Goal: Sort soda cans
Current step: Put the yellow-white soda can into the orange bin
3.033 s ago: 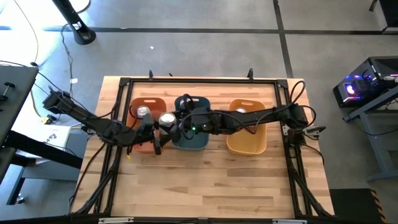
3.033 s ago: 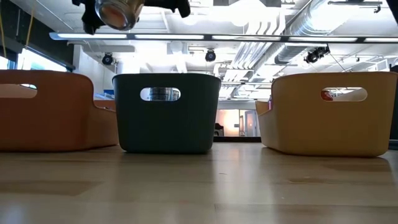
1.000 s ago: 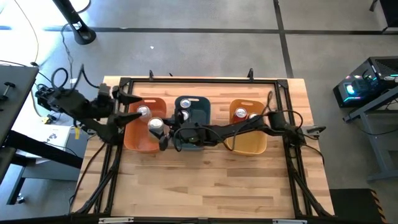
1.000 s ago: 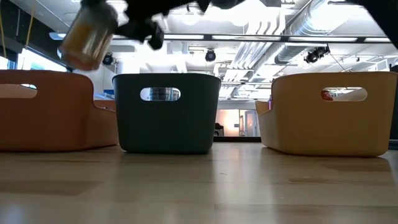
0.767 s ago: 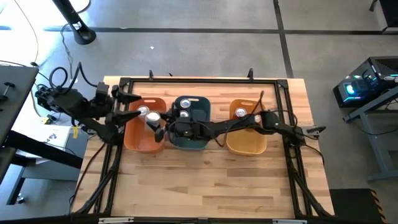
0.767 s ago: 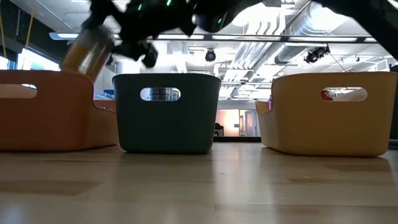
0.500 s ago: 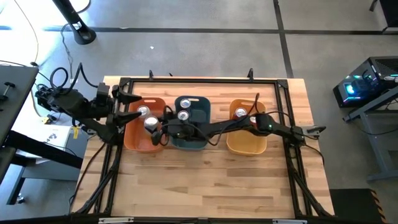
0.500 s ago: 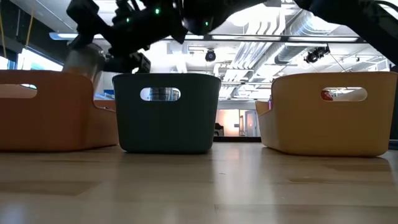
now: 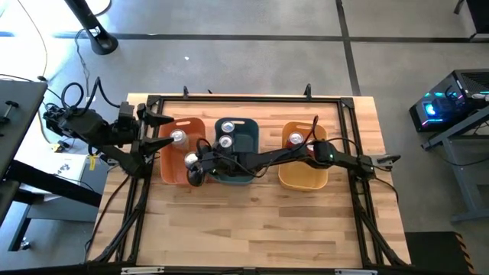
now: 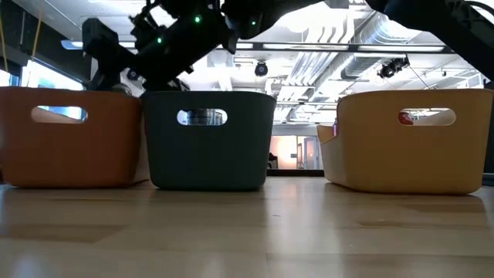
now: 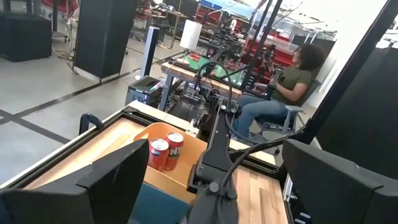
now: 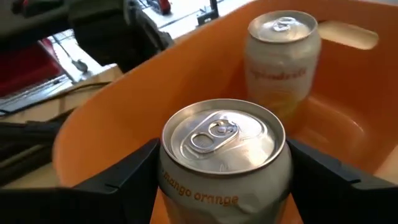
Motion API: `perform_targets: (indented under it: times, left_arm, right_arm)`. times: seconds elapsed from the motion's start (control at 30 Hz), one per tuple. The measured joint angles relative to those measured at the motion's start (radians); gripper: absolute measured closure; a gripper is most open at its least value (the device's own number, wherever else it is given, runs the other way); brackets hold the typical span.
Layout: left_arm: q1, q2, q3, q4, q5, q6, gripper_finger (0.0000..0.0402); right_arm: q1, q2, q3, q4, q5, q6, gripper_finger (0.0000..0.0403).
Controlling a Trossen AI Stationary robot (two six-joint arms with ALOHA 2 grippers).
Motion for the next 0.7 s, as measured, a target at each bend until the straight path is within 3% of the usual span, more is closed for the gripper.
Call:
perform_targets:
  times: [0.53,0.7]
  left_arm:
    - [0.000,0.000,0.000,0.001,0.000,-0.001,0.0039]
    - [0.000,0.000,0.000,0.001,0.004,-0.016,0.0039]
  right_arm:
    - [0.012,0.016,0.000,0.061,0.099,0.018,0.0127]
    - [0.008,0.028,-0.002,0.049,0.091,0.026,0.0062]
